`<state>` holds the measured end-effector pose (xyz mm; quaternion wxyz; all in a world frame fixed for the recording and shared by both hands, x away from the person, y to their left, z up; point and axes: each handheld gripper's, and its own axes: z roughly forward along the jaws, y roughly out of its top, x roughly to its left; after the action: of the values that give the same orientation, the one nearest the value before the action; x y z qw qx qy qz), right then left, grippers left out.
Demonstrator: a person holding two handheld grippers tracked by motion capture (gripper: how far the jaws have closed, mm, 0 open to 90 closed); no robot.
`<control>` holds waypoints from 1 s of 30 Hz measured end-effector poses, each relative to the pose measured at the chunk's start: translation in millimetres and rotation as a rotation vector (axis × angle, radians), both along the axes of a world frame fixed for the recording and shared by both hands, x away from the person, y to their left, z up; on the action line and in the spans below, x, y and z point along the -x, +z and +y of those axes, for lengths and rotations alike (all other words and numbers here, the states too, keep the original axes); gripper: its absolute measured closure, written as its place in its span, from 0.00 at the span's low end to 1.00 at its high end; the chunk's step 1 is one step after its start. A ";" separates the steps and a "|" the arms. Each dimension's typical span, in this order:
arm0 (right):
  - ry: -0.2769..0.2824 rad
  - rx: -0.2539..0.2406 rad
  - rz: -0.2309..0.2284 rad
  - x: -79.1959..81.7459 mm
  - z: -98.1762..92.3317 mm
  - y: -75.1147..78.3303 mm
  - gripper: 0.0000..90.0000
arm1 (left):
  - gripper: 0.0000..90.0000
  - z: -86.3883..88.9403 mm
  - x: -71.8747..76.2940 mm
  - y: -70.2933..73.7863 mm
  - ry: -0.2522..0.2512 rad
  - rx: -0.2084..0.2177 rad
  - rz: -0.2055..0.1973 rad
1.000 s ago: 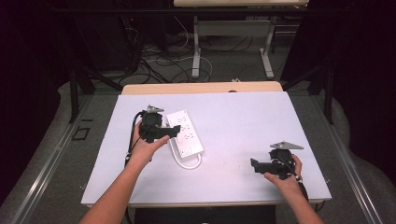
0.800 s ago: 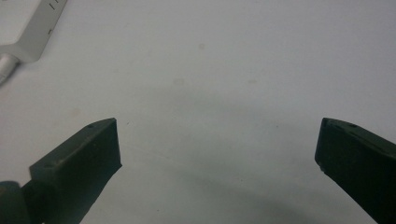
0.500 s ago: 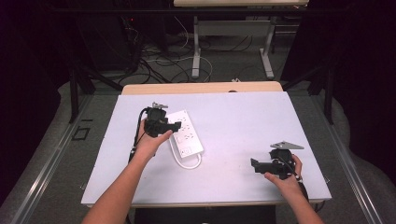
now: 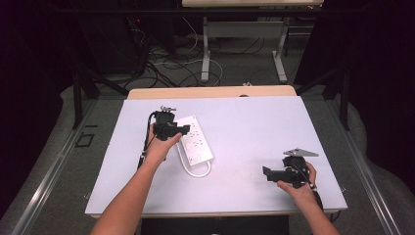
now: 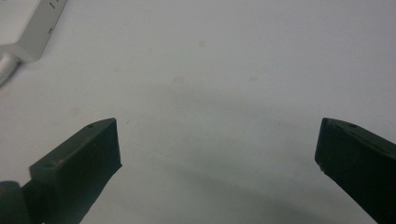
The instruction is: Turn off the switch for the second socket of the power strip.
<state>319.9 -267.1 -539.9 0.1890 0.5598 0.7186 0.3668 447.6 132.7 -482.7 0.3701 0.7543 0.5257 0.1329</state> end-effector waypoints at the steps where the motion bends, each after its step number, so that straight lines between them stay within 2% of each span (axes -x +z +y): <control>1: 0.001 0.000 0.000 0.0 0.1 0.0 0.00 | 0.48 0.7 -1.5 -0.8 -0.006 -0.006 -0.001; 5: 0.003 -0.002 0.001 -0.3 -0.1 -0.4 0.00 | 0.49 0.0 -6.4 -6.2 0.018 -0.003 0.019; 16: 0.009 0.000 0.002 -1.0 -0.9 -1.0 0.00 | 0.54 2.4 -15.5 -15.3 0.029 -0.002 0.056; 20: 0.007 -0.006 0.007 -1.0 -0.7 -1.2 0.00 | 0.59 2.4 -18.2 -18.8 0.026 -0.005 0.084; 30: 0.007 -0.007 0.010 -1.7 -1.9 -2.2 0.00 | 0.74 3.0 -24.1 -26.1 0.030 -0.024 0.117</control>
<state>321.6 -269.0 -542.1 0.1821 0.5596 0.7202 0.3673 471.8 135.7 -508.8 0.3276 0.7572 0.5562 0.1004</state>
